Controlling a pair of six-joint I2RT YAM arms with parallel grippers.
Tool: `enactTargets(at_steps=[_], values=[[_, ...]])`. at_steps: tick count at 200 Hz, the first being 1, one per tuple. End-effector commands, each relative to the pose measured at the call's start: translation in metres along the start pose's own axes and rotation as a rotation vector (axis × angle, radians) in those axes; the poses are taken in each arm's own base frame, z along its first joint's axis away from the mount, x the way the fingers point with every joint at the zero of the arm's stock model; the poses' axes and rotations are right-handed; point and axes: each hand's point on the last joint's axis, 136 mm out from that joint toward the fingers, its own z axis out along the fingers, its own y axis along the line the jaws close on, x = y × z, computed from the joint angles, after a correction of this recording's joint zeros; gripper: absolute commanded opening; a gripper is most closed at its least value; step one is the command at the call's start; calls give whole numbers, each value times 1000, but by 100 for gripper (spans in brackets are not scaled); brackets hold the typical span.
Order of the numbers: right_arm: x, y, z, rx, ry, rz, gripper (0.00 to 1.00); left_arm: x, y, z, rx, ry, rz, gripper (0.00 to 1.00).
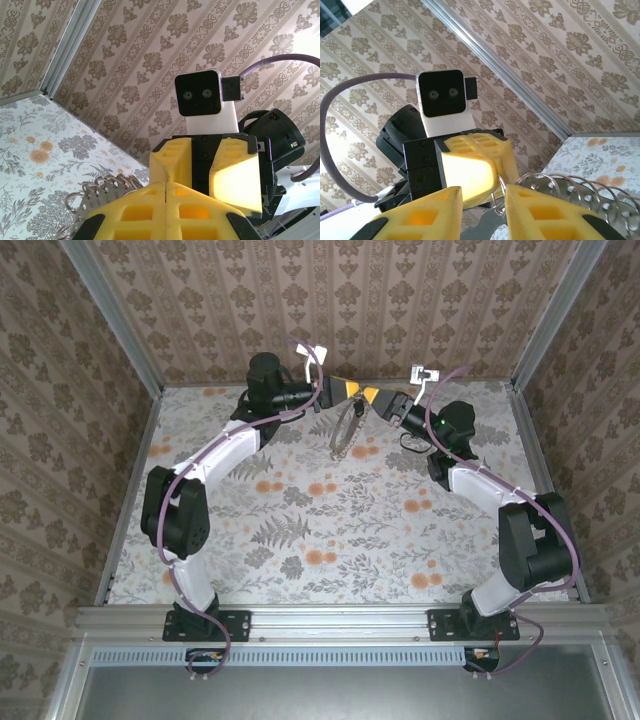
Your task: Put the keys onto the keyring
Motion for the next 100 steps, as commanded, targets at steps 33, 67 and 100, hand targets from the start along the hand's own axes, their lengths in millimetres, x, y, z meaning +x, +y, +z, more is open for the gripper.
enactTargets(at_steps=[33,67,100], values=[[5,20,9,-84,28,-21,29,-24,-28,-8,32,-55,77,0],[8,16,10,-75,33,-15,30,-24,-28,-7,33,-56,78,0],[9,13,10,-67,32,-14,29,-24,-28,-7,35,-55,78,0]])
